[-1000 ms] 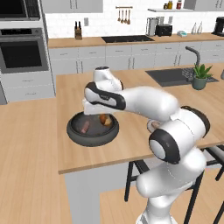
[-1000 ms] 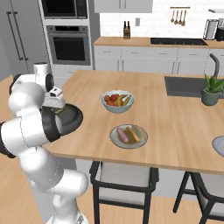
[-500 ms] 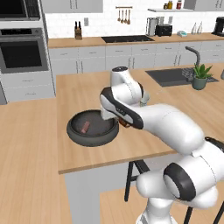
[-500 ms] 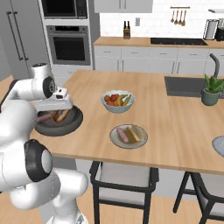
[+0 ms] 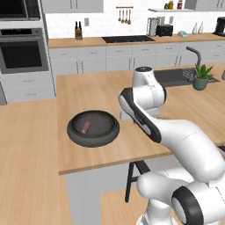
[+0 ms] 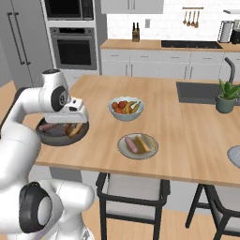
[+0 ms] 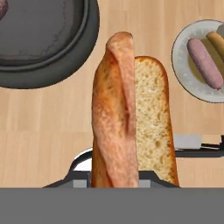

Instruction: Place one bun and one sausage from the bowl on each plate.

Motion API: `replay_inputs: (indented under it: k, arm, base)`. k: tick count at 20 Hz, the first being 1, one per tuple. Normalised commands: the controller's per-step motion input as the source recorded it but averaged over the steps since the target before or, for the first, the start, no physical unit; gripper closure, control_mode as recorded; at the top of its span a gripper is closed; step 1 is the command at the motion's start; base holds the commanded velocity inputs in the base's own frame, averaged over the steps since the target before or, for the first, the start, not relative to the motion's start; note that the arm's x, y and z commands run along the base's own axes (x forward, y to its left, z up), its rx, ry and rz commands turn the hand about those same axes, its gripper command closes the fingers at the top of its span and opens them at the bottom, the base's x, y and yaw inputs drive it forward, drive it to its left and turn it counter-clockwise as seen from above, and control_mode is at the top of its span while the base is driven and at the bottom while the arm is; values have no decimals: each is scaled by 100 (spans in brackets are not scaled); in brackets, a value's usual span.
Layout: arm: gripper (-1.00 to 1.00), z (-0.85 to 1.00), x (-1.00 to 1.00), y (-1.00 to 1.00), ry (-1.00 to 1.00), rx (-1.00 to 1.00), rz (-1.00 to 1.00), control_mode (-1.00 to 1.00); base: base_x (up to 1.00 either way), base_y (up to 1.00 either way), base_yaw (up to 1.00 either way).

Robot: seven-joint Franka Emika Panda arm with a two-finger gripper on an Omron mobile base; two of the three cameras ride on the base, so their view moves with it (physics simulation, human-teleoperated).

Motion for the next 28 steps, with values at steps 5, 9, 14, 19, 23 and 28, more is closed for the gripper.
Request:
replay_inputs:
  k: [5, 9, 14, 19, 23, 28]
  arm:
    - [100, -3, -47, -43, -7, 3, -13, -100]
    - [100, -7, -59, -42, -8, 0, -6, -100]
    - [100, -3, -41, -5, -2, 0, 0, -100]
    - [100, 0, 0, 0, 0, 0, 0, 100]
    - [100, -5, -5, -14, -2, 2, 0, -100]
    - [100, -33, -38, -96, -13, 15, -4, -100]
  base:
    - [0, 0, 0]
    - [0, 0, 0]
    - [0, 0, 0]
    - [0, 0, 0]
    - [0, 0, 0]
    - [0, 0, 0]
